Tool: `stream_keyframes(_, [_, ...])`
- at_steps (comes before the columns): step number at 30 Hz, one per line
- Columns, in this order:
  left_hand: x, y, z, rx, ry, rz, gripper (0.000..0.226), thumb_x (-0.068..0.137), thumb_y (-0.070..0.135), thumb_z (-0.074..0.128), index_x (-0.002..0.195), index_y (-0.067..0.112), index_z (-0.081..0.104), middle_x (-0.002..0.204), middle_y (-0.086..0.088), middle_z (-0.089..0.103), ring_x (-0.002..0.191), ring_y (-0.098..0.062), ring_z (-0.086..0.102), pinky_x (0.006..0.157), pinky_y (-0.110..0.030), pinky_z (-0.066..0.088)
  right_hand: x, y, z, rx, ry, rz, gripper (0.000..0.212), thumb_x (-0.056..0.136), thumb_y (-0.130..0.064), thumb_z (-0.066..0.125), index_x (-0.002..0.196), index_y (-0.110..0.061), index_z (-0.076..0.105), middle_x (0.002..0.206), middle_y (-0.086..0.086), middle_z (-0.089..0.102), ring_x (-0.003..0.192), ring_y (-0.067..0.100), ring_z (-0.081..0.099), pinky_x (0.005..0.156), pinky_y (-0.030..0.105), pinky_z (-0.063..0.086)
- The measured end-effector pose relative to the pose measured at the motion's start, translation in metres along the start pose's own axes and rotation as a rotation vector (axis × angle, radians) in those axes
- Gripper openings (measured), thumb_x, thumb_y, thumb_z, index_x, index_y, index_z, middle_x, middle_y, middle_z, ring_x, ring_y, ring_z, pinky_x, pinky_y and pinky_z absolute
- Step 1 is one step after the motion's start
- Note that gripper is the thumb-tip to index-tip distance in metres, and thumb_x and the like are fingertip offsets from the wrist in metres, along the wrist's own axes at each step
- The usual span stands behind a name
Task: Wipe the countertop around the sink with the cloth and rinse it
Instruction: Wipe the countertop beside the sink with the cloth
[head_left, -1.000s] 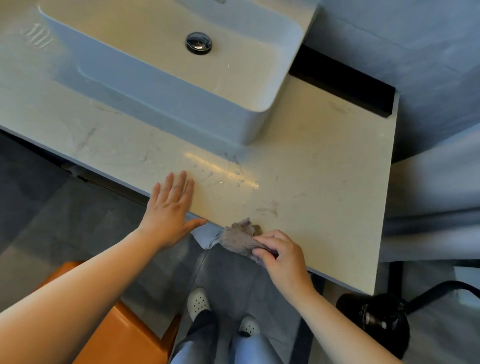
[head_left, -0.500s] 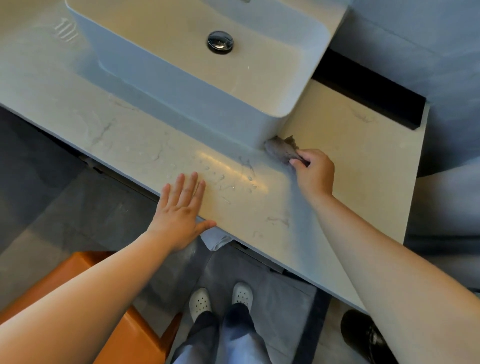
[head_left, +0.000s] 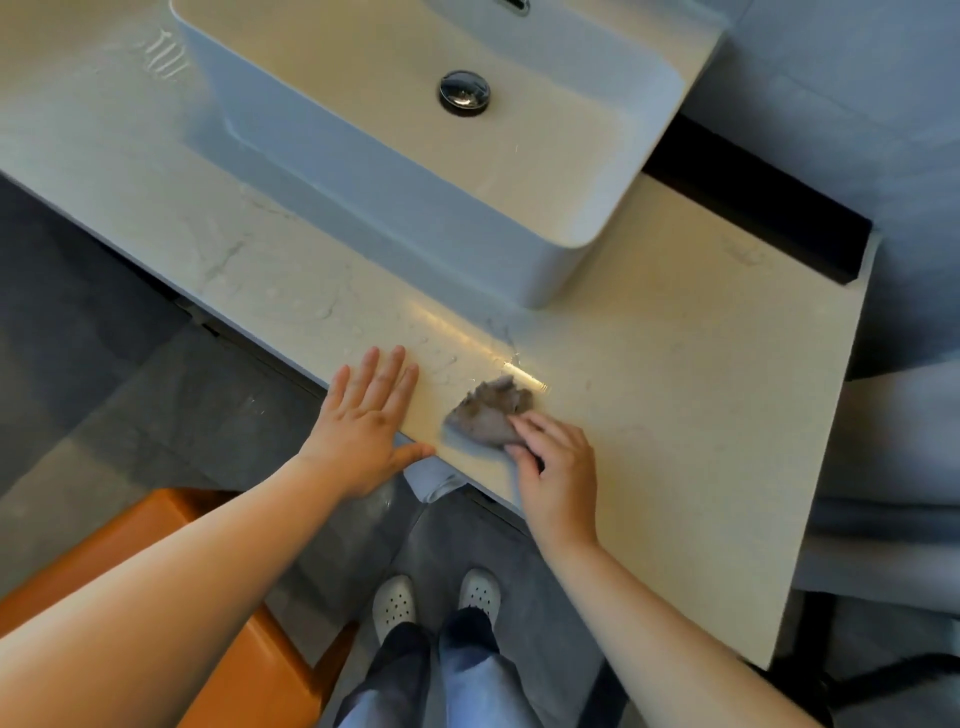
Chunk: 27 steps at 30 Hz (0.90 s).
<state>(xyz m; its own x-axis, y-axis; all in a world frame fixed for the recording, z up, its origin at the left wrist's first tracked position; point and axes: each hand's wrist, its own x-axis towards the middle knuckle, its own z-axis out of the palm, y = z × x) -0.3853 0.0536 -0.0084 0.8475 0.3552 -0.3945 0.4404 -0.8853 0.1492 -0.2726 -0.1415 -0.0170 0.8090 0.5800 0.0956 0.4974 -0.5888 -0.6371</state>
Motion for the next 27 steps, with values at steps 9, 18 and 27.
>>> stream_keyframes(9, [-0.005, -0.035, -0.028, -0.116, 0.183, 0.047, 0.080, 0.090, 0.057, 0.044, 0.152, 0.021, 0.011, 0.160, -0.002, 0.007, 0.147, -0.025, 0.003, 0.118, -0.041, 0.006, -0.027, -0.030, -0.029, 0.307, -0.335, 0.208, 0.029, 0.083, -0.007, 0.068, 0.105, -0.026, 0.073, 0.100, -0.019, 0.067, 0.097, 0.003, 0.061, 0.088, 0.015, 0.046])
stream_keyframes(18, [0.003, -0.044, -0.008, -0.039, 0.095, -0.078, 0.094, 0.085, 0.070, 0.034, 0.150, 0.020, -0.011, 0.157, -0.004, -0.020, 0.145, -0.028, -0.017, 0.119, -0.046, -0.003, 0.104, -0.023, -0.036, -0.003, -0.046, -0.007, 0.027, 0.080, -0.010, 0.070, 0.106, -0.013, 0.074, 0.105, 0.001, 0.072, 0.099, 0.022, 0.061, 0.089, 0.030, 0.046])
stream_keyframes(27, [0.006, -0.045, -0.007, -0.031, 0.059, -0.093, 0.093, 0.085, 0.071, 0.030, 0.149, 0.021, -0.016, 0.156, -0.003, -0.026, 0.143, -0.026, -0.023, 0.118, -0.045, -0.007, 0.097, -0.008, 0.007, 0.017, -0.011, 0.068, 0.029, 0.081, -0.007, 0.068, 0.110, -0.009, 0.071, 0.112, 0.008, 0.070, 0.107, 0.026, 0.060, 0.095, 0.026, 0.040])
